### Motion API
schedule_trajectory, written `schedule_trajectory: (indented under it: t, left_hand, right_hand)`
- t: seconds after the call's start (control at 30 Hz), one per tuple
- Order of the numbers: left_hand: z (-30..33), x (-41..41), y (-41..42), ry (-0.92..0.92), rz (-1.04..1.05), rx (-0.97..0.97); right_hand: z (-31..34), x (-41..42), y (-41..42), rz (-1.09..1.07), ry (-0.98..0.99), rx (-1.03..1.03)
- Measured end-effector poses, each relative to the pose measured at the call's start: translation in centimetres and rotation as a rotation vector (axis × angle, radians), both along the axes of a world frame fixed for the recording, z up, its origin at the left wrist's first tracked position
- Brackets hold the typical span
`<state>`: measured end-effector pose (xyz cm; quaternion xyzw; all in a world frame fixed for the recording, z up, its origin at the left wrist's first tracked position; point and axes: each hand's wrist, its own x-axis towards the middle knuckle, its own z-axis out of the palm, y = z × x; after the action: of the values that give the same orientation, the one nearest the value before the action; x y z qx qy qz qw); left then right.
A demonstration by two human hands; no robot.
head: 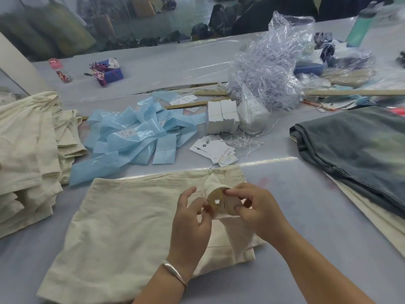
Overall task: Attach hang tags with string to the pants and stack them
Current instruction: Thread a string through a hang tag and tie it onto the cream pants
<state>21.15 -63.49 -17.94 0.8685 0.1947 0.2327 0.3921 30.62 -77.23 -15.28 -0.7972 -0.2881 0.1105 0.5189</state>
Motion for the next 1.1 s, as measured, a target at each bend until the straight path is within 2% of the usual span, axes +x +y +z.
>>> schedule_trajectory:
  t: [0.13, 0.27, 0.33, 0.4, 0.47, 0.57, 0.63, 0.7, 0.87, 1.1]
  left_hand:
    - [1.6, -0.9, -0.2, 0.088, 0.051, 0.042]
    - [2.6, -0.6, 0.1, 0.259, 0.115, 0.141]
    - [2.8, -0.4, 0.3, 0.249, 0.15, 0.217]
    - [2.5, -0.2, 0.5, 0.167, 0.157, 0.215]
    - [2.2, -0.1, 0.6, 0.093, 0.16, 0.024]
    - [2.1, -0.3, 1.1, 0.038, 0.13, -0.553]
    - [1.8, -0.8, 1.5, -0.004, 0.067, -0.868]
    - [1.6, -1.5, 1.4, -0.024, -0.022, -1.032]
    - [1.1, -2.1, 0.9, -0.026, -0.222, -1.058]
    - [0.8, -2.1, 0.8, -0.082, -0.313, -1.064]
  right_hand:
    - [0.3, -0.5, 0.5, 0.078, -0.115, -0.041]
    - [0.8, -1.2, 0.7, 0.199, -0.11, -0.024]
    - [0.9, -1.3, 0.9, 0.231, -0.111, -0.031]
    - [0.7, -1.3, 1.0, 0.236, -0.126, -0.043]
    - [0.5, -1.0, 1.1, 0.198, -0.132, -0.036]
    - [0.3, -0.3, 0.8, 0.099, -0.115, -0.014]
    - [0.4, 0.2, 0.7, 0.063, -0.093, 0.002]
    - [0.6, 0.6, 0.7, 0.055, -0.076, 0.023]
    - [0.9, 0.9, 0.7, 0.067, -0.057, 0.059]
    - [1.3, 1.0, 0.8, 0.079, -0.058, 0.078]
